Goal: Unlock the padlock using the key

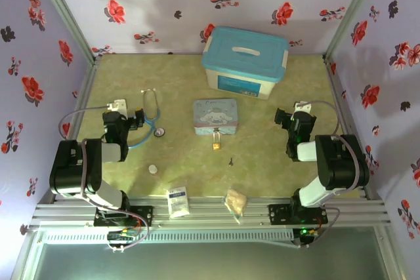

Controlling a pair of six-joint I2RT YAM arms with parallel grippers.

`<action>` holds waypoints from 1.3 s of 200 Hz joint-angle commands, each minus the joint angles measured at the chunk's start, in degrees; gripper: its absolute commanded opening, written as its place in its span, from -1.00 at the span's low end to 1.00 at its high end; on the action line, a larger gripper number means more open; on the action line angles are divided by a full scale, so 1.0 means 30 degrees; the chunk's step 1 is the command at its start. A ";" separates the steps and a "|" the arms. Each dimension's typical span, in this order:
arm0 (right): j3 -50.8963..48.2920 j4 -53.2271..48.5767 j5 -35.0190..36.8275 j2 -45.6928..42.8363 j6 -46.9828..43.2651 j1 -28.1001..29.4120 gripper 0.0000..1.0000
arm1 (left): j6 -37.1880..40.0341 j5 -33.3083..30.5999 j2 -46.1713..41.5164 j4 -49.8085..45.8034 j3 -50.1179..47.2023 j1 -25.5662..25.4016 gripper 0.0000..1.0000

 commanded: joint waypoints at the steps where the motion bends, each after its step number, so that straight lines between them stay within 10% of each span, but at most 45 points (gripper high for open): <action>1: 0.0423 -0.0046 -0.0085 -0.0162 -0.0155 -0.0125 0.99 | 0.0531 0.0537 0.0119 -0.0018 0.0271 0.0148 0.99; 260: 0.0396 -0.0142 -0.0978 -0.0563 -0.0311 -0.0242 0.99 | -0.0324 -0.0807 -0.0778 0.1221 -0.0737 0.0228 0.99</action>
